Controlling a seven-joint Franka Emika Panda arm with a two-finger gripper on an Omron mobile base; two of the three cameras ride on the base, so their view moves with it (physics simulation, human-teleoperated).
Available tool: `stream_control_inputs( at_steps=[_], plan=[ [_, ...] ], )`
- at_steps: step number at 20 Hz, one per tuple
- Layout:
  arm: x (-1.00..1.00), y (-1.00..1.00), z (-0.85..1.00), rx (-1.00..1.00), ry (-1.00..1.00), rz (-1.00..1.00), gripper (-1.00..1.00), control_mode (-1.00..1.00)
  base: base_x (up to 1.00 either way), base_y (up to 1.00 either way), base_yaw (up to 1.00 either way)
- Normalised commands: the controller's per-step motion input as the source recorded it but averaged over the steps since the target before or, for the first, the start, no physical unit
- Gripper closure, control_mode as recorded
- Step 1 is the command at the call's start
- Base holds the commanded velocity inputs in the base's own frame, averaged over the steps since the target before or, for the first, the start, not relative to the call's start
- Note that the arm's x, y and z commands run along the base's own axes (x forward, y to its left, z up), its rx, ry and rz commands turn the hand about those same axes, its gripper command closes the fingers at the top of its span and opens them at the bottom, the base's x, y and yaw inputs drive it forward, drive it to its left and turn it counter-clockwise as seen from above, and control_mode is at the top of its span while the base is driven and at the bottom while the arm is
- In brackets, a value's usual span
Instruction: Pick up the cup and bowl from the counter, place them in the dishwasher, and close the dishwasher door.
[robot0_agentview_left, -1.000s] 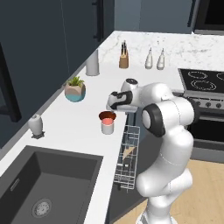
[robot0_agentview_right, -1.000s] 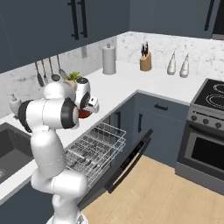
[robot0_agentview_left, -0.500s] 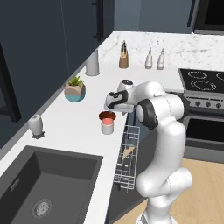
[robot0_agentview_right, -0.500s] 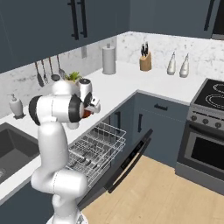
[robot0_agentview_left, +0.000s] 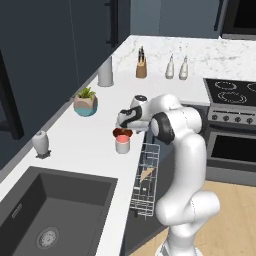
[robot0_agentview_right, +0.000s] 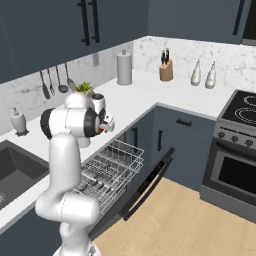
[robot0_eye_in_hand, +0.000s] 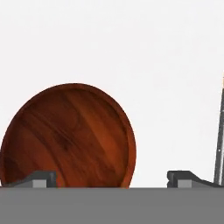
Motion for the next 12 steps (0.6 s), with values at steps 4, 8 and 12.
stream_control_inputs(
  at_steps=[4,8,12],
  plan=[
    [0.24,0.15,-0.29,0.0,0.0,-0.02,-1.0,-1.0,0.0,0.0,0.0],
    [0.14,0.09,-0.31,0.0,0.0,0.0,-1.0,-1.0,0.0,0.0,0.0],
    [0.09,0.04,-0.31,0.0,0.0,0.0,1.0,-1.0,0.0,0.0,0.0]
  ],
)
